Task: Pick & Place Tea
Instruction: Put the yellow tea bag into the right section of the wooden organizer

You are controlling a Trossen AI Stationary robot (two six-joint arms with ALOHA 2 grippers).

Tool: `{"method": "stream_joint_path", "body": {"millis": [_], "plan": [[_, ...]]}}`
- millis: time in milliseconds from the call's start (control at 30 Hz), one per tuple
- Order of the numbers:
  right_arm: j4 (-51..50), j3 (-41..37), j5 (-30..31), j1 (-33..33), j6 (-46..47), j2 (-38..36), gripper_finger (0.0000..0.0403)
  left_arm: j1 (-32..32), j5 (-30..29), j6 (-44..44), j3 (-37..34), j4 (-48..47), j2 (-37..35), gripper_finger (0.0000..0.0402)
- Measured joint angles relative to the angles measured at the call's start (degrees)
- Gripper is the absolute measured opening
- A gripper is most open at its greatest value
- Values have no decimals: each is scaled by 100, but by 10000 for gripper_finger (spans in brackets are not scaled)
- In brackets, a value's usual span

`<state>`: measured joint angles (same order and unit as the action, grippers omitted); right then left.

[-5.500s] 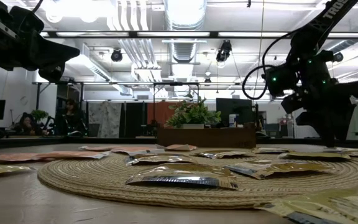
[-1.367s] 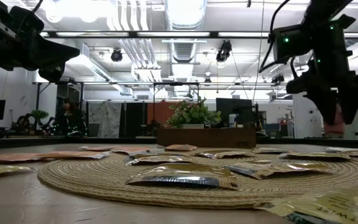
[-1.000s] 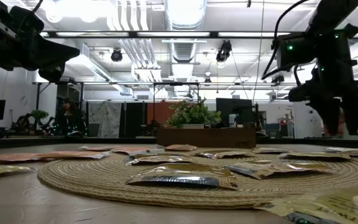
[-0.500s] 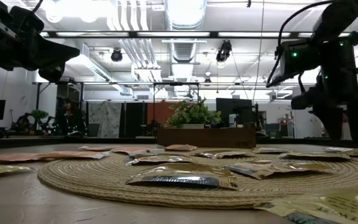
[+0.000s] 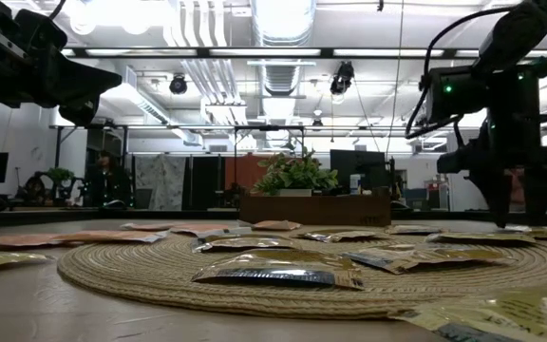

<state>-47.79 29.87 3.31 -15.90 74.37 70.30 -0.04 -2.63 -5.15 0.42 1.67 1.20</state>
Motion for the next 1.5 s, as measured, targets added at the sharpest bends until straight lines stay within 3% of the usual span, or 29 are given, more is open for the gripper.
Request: {"method": "stream_joint_path", "body": {"millis": [800, 933, 1200, 1500], "plan": [[219, -203, -109, 0, 169, 383, 195, -2, 0, 1, -1, 0, 1, 0], [295, -186, -90, 0, 146, 383, 154, -1, 0, 1, 0, 0, 1, 0], [389, -186, 13, 2, 146, 383, 19, -2, 0, 0, 1, 0, 1, 0], [322, 124, 338, -1, -142, 258, 13, -1, 0, 2, 1, 0, 0, 0]]}}
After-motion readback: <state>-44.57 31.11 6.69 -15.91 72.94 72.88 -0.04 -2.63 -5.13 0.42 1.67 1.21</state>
